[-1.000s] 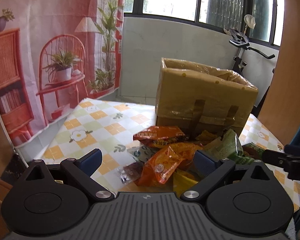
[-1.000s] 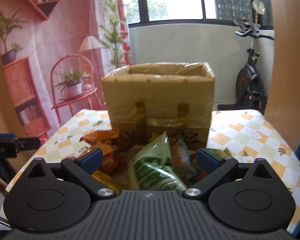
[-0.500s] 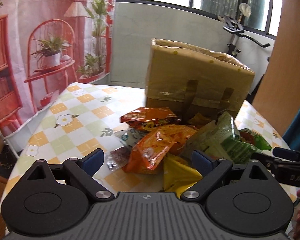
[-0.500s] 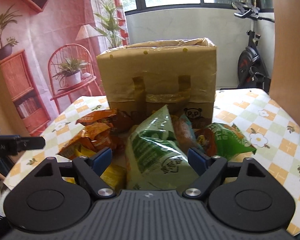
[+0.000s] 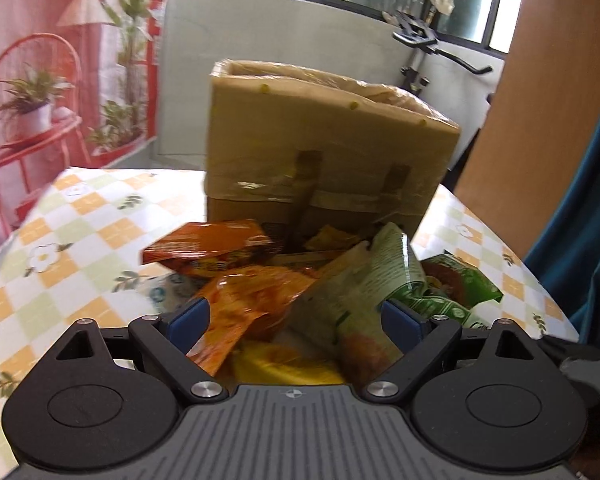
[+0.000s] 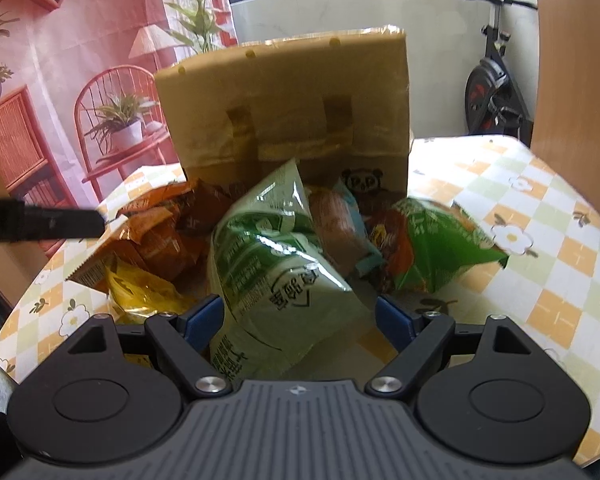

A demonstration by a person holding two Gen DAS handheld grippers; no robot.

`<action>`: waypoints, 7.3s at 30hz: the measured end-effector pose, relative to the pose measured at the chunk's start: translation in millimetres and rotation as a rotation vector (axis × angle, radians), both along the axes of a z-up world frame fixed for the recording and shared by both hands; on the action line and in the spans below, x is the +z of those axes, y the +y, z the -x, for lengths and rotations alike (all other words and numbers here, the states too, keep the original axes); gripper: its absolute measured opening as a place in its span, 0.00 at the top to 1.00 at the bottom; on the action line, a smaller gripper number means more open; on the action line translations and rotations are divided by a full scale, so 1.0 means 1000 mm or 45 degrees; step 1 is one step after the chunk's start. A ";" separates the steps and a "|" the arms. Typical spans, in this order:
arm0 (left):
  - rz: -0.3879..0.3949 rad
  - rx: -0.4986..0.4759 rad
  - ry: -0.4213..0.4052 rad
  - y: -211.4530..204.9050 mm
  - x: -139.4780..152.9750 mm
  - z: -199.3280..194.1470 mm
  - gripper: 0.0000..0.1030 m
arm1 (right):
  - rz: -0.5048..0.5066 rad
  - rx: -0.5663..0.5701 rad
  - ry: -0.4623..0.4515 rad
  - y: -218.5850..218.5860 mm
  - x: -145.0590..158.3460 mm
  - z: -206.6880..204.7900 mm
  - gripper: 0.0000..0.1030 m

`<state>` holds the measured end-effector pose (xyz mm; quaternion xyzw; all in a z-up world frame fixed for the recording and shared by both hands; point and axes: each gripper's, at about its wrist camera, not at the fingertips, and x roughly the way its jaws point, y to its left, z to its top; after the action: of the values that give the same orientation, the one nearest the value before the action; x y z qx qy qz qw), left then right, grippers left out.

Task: Organize snacks
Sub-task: 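Lower the left tool onto the green snack bag and close it, then lift the green snack bag with the left tool and drop it into the box, then move the left tool back to the pile while the right tool reaches the yellow bag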

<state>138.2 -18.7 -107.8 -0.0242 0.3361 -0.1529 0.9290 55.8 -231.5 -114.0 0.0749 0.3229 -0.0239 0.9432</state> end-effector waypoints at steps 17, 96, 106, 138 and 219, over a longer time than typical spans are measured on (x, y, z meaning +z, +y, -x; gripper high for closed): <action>-0.005 -0.212 0.042 -0.036 -0.004 -0.046 0.16 | -0.023 0.120 -0.032 -0.011 -0.004 -0.021 0.41; 0.112 -0.287 0.192 -0.038 -0.024 -0.079 0.49 | -0.091 0.225 0.009 -0.003 -0.025 -0.055 0.37; 0.184 -0.306 0.064 -0.033 0.017 -0.073 0.49 | -0.050 0.250 -0.099 -0.007 0.010 -0.050 0.38; 0.266 -0.140 -0.368 -0.047 0.165 -0.142 0.49 | 0.320 0.504 -0.553 -0.015 0.157 -0.172 0.39; 0.016 0.320 -0.113 0.089 0.040 0.022 0.31 | 0.091 0.366 -0.259 0.107 -0.005 -0.027 0.14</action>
<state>115.8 69.9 -67.6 -0.0652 0.2879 -0.0385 0.9547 82.7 -124.3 -118.5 -0.0035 0.2323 0.1076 0.9667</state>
